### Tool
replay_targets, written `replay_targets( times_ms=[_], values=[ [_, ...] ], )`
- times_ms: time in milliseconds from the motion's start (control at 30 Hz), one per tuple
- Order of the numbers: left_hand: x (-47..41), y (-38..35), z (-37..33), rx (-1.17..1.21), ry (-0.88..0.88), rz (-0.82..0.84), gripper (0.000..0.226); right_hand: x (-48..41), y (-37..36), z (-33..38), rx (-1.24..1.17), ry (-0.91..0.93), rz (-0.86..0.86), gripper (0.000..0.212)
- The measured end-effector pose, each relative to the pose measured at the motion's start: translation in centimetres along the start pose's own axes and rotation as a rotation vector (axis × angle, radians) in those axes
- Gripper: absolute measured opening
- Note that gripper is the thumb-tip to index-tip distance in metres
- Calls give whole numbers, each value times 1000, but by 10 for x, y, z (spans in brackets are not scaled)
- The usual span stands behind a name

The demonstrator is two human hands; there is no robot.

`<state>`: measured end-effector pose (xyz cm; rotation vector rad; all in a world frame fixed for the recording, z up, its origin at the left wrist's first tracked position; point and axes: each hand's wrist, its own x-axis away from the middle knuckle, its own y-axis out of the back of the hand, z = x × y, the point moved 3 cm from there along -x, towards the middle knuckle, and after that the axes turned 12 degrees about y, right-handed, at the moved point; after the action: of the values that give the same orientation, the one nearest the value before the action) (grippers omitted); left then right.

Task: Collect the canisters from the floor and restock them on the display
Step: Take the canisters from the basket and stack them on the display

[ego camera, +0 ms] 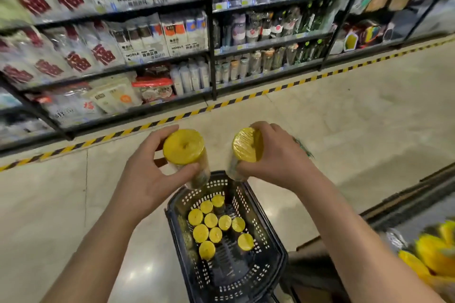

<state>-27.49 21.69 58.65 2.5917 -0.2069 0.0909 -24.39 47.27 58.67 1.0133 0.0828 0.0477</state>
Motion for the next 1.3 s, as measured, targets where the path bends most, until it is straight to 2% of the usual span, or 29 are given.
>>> replay_targets(
  times_ms=[200,267,567,800,1033,1300],
  values=[
    [27,29,-116,147,-103,34,69,51,145,53,-297,10,-344,72],
    [33,30,-151,202,-139,56,67,70,180,64,-350,16,-419,75],
    [69,7,-274,328,-359,191,58,154,274,83,-493,28,-755,74],
    [97,-42,-307,363,-417,452,61,233,299,82,-369,-81,-944,70],
    [146,-126,-330,365,-507,761,66,348,281,66,-247,-342,-1142,71],
    [231,-203,-355,342,-576,1000,64,469,275,61,-151,-577,-1266,76]
  ],
)
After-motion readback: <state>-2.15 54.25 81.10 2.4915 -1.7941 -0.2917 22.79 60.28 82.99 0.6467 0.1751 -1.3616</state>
